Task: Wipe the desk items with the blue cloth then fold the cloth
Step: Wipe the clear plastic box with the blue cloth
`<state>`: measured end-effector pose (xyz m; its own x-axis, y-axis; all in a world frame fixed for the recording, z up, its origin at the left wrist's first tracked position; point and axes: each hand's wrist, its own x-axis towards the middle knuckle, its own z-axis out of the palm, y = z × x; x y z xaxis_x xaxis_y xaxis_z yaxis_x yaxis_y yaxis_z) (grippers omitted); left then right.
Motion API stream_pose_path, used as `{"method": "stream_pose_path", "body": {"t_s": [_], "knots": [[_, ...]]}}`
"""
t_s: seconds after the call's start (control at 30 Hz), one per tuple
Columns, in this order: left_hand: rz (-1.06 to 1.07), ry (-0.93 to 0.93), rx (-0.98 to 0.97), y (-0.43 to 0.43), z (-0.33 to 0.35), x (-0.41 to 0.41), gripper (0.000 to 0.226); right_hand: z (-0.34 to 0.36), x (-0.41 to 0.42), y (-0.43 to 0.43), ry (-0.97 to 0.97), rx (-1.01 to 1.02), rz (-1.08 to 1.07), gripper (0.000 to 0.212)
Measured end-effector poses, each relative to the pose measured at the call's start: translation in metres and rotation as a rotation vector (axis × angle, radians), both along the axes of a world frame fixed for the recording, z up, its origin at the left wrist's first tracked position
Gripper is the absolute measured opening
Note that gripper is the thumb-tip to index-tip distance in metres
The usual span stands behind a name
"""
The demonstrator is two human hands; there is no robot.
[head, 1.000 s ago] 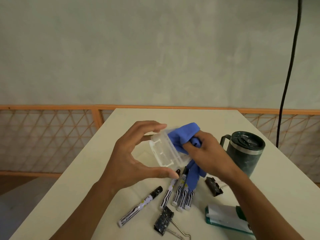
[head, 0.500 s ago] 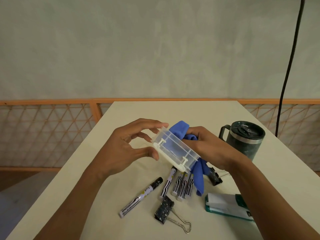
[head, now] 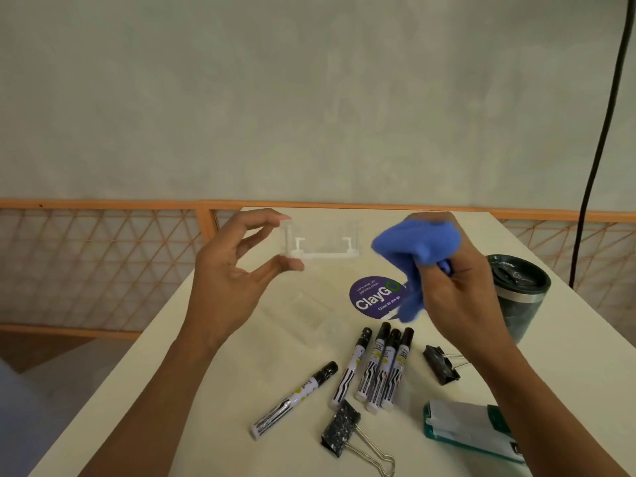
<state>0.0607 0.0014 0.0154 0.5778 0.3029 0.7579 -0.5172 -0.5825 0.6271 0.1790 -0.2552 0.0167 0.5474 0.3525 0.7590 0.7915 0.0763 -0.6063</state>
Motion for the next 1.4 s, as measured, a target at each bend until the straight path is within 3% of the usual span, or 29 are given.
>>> {"method": "stream_pose_path", "body": {"t_s": [0.2,0.33,0.47,0.57,0.73,0.83,1.03,1.1,1.2,1.3,1.4], "knots": [[0.053,0.049,0.063,-0.001,-0.004,0.000,0.051,-0.004,-0.023,0.013,-0.226,-0.122,0.010,0.034],[0.003,0.107,0.093,-0.006,-0.007,0.002,0.052,0.000,-0.023,0.017,-0.177,-0.054,-0.055,0.041],[-0.029,0.124,0.103,-0.014,-0.009,0.003,0.056,-0.006,-0.022,0.016,-0.169,-0.103,-0.118,0.036],[-0.020,0.140,0.142,-0.017,-0.011,0.004,0.067,-0.010,-0.021,0.018,-0.183,-0.120,-0.150,0.046],[0.054,0.047,0.401,-0.016,-0.020,0.008,0.069,-0.008,-0.019,0.018,-0.167,-0.101,-0.143,0.054],[0.203,-0.024,0.609,-0.013,-0.020,0.011,0.056,-0.007,-0.017,0.015,-0.178,-0.073,-0.118,0.043],[0.298,-0.142,0.698,-0.011,-0.023,0.014,0.061,-0.008,-0.020,0.015,-0.475,-0.250,-0.372,0.029],[0.307,-0.167,0.690,-0.010,-0.023,0.013,0.055,-0.008,-0.025,0.017,-0.520,-0.267,-0.441,0.032],[0.323,-0.187,0.663,-0.009,-0.020,0.011,0.053,-0.008,-0.035,0.021,-0.540,-0.267,-0.526,0.041],[0.368,-0.210,0.689,-0.007,-0.019,0.009,0.057,-0.011,-0.041,0.025,-0.526,-0.311,-0.551,0.029],[0.382,-0.216,0.726,-0.008,-0.019,0.007,0.045,-0.012,-0.047,0.030,-0.455,-0.328,-0.505,0.016]]}}
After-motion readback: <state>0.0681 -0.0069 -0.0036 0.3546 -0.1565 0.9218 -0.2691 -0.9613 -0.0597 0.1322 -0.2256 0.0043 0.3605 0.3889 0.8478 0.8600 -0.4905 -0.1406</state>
